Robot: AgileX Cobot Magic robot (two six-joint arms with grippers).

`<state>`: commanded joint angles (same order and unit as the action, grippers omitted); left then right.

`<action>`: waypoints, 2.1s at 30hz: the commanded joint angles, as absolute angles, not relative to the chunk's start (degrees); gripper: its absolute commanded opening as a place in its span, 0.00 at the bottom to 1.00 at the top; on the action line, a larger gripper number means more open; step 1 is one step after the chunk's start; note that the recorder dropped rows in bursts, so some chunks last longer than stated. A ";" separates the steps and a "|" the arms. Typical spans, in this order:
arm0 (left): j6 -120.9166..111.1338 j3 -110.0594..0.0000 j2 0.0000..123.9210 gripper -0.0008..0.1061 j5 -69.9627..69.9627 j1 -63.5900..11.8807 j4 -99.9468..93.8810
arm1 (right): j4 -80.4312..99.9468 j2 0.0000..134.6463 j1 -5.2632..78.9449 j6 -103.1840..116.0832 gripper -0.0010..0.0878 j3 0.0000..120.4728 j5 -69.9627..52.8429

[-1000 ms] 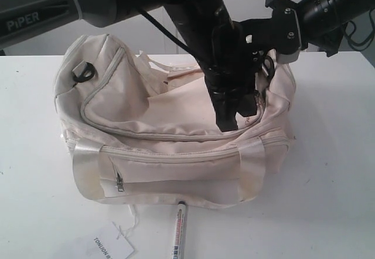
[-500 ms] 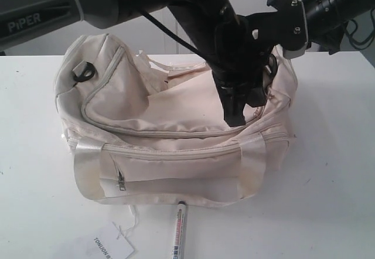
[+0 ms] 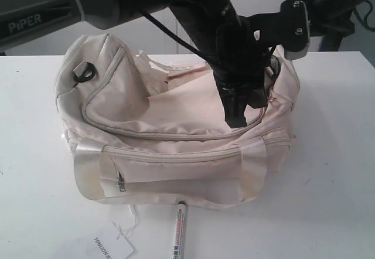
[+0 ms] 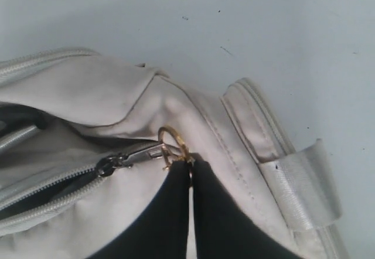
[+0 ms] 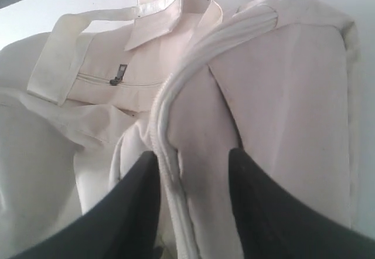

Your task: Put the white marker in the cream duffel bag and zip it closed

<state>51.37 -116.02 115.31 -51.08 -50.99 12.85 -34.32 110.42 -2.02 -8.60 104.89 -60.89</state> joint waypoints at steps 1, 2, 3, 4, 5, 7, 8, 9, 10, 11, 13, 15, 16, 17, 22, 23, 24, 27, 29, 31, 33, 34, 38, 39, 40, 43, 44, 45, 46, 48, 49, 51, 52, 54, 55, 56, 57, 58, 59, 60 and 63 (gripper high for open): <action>51.37 -116.02 115.31 0.01 -51.08 -50.99 12.85 | -34.32 110.28 -2.02 -9.10 0.43 105.14 -61.13; 51.37 -116.02 115.31 0.01 -51.08 -50.99 12.85 | -34.32 110.03 -2.02 -9.45 0.43 105.27 -61.65; 51.37 -116.02 115.31 0.01 -51.08 -50.99 12.85 | -34.32 109.91 -1.79 -10.23 0.43 105.50 -61.92; 51.37 -116.02 115.31 0.01 -51.08 -50.99 12.85 | -34.44 109.75 -1.79 -10.81 0.43 105.50 -62.35; 51.37 -116.02 115.31 0.01 -51.08 -50.99 12.85 | -34.54 109.76 -1.76 -10.92 0.43 105.50 -62.70; 51.37 -116.02 115.31 0.01 -51.08 -50.99 12.85 | -34.67 109.76 -1.66 -12.14 0.43 105.50 -63.38; 51.37 -116.02 115.31 0.01 -51.08 -50.99 12.85 | -34.67 109.76 -1.66 -12.38 0.43 105.50 -63.90; 51.37 -116.02 115.31 0.01 -51.08 -50.99 12.85 | -35.11 109.76 -1.66 -12.71 0.43 105.50 -64.30; 51.37 -116.02 115.31 0.01 -51.08 -50.99 12.85 | -35.75 109.76 -1.66 -13.32 0.43 105.50 -64.79; 51.37 -116.02 115.31 0.01 -51.08 -50.99 12.85 | -36.74 109.76 -1.66 -14.10 0.43 105.50 -65.35; 51.37 -116.02 115.31 0.01 -51.08 -50.99 12.85 | -38.14 109.76 -1.32 -15.52 0.43 105.50 -65.84; 51.48 -116.02 115.31 0.01 -51.08 -50.99 12.85 | -38.14 109.76 -0.93 -16.15 0.43 105.50 -65.84; 51.48 -116.02 115.31 0.01 -51.08 -50.99 12.85 | -38.00 109.76 -0.53 -16.40 0.43 105.50 -65.95; 51.48 -116.02 115.31 0.01 -51.08 -50.99 12.85 | -38.00 109.76 -0.27 -16.55 0.43 105.50 -66.25; 51.48 -116.02 115.31 0.01 -51.08 -50.99 12.85 | -37.91 109.76 1.67 -18.34 0.43 105.50 -66.51; 51.48 -116.02 115.31 0.01 -51.08 -50.99 12.85 | -37.90 109.76 2.00 -19.04 0.43 105.50 -66.51; 51.48 -116.02 115.31 0.01 -51.08 -50.99 12.85 | -37.90 109.76 2.31 -19.72 0.43 105.50 -66.51; 51.48 -116.02 115.31 0.01 -51.08 -50.99 12.85 | -37.90 109.87 2.82 -20.18 0.47 105.50 -66.51; 51.48 -116.02 115.31 0.01 -51.08 -50.99 12.85 | -37.58 110.13 3.14 -20.36 0.54 105.50 -66.51; 51.48 -116.02 115.31 0.01 -51.08 -50.99 12.85 | -36.78 110.38 3.54 -20.36 0.58 105.50 -66.92; 51.48 -116.02 115.31 0.01 -50.98 -50.99 12.85 | -36.26 110.74 4.13 -20.36 0.58 105.50 -67.64; 51.48 -116.02 115.31 0.01 -50.98 -50.99 12.85 | -36.26 110.87 4.41 -20.36 0.58 105.50 -67.81; 51.48 -116.02 115.31 0.01 -50.98 -50.99 12.85 | -34.36 111.57 5.78 -20.46 0.58 105.50 -67.79; 51.48 -116.02 115.31 0.01 -50.98 -50.99 12.85 | -33.20 112.04 6.24 -20.46 0.58 105.50 -67.79; 51.48 -116.02 115.31 0.01 -50.98 -50.99 12.85 | -33.07 112.26 6.26 -20.31 0.58 105.50 -67.79; 51.48 -116.02 115.31 0.01 -50.98 -50.99 12.85 | -32.95 113.25 6.35 -19.97 0.58 105.16 -68.05; 51.48 -116.02 115.31 0.01 -50.98 -50.99 12.85 | -32.81 113.59 6.35 -19.97 0.58 105.16 -68.19; 51.48 -116.02 115.31 0.01 -50.98 -50.99 12.85 | -32.81 113.89 6.35 -19.97 0.58 105.16 -68.43; 51.48 -116.02 115.31 0.01 -50.98 -50.99 12.85 | -32.81 114.15 6.35 -19.79 0.58 105.16 -68.72; 51.48 -116.02 115.31 0.01 -50.98 -50.99 12.85 | -32.70 115.17 6.77 -19.52 0.58 105.16 -69.33; 51.48 -116.02 115.31 0.01 -50.98 -50.99 12.85 | -32.70 115.90 7.08 -19.52 0.58 105.04 -69.46; 51.48 -116.02 115.31 0.01 -50.98 -50.99 12.85 | -32.70 116.55 7.63 -19.44 0.58 104.78 -69.83; 51.48 -116.02 115.31 0.01 -50.98 -50.99 12.85 | -32.70 116.56 7.64 -19.44 0.58 104.49 -69.83; 51.48 -116.02 115.31 0.01 -50.98 -50.99 12.85 | -32.70 116.90 7.64 -19.44 0.56 104.48 -69.96; 51.48 -116.02 115.31 0.01 -50.98 -50.99 12.85 | -32.39 116.90 7.74 -19.39 0.50 104.48 -69.96; 51.48 -116.02 115.31 0.01 -50.98 -50.99 12.85 | -32.31 116.90 7.75 -19.39 0.45 104.48 -69.96; 51.48 -116.02 115.31 0.01 -50.98 -50.99 12.85 | -31.53 116.90 7.75 -19.30 0.40 104.48 -69.96; 51.48 -116.02 115.31 0.01 -50.98 -50.99 12.85 | -30.91 116.90 7.99 -19.26 0.34 104.48 -69.96; 51.48 -116.02 115.31 0.01 -50.98 -50.99 12.85 | -30.91 116.90 7.99 -19.26 0.27 104.48 -69.96; 51.48 -116.02 115.31 0.01 -50.98 -50.99 12.85 | -30.91 116.90 7.99 -19.26 0.19 104.48 -69.96; 51.37 -116.02 115.31 0.01 -50.98 -50.99 12.85 | -30.91 116.90 7.99 -19.26 0.01 104.48 -69.96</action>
<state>51.37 -116.02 115.31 -50.98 -50.99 12.85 -30.91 116.90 7.99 -19.26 104.48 -69.96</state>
